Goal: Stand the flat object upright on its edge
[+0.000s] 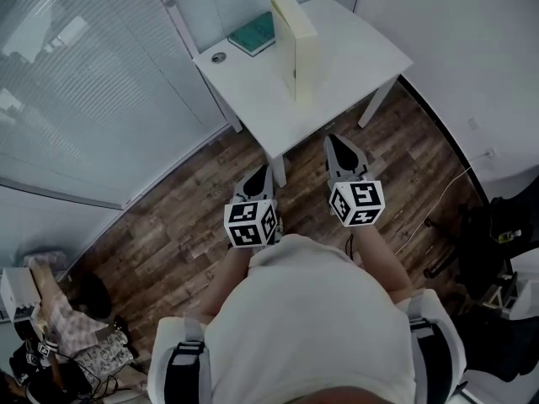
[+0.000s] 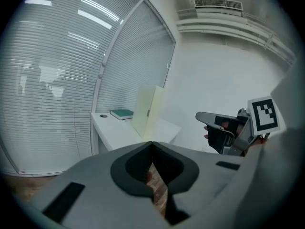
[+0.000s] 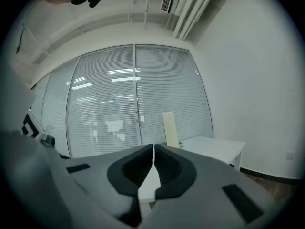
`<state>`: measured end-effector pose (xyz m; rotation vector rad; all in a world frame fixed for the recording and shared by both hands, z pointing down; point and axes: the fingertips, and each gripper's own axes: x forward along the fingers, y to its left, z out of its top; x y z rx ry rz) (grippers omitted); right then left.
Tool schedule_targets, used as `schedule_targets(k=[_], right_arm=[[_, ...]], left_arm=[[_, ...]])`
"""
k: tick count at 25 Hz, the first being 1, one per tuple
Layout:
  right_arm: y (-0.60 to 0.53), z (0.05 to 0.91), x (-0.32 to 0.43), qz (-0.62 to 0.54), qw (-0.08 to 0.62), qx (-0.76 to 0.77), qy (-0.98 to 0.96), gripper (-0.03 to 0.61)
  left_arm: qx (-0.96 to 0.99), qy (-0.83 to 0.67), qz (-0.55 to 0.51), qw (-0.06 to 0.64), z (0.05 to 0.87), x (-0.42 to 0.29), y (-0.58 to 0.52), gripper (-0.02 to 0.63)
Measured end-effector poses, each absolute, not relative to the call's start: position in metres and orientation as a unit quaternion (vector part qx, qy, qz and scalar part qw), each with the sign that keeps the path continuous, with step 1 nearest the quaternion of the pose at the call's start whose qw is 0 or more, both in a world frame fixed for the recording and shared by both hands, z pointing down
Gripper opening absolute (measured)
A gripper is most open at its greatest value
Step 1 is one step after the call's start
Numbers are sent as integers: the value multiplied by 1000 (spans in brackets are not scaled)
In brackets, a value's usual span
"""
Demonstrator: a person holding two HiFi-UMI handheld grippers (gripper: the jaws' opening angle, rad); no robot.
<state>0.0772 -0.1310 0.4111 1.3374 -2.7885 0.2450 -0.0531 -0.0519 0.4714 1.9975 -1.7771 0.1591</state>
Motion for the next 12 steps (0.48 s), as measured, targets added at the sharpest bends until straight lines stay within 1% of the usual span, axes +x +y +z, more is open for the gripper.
schedule_targets(k=[12], right_arm=[[-87, 420, 95, 88, 30, 406, -909, 23]], left_arm=[[715, -658, 48, 232, 466, -34, -28, 17]])
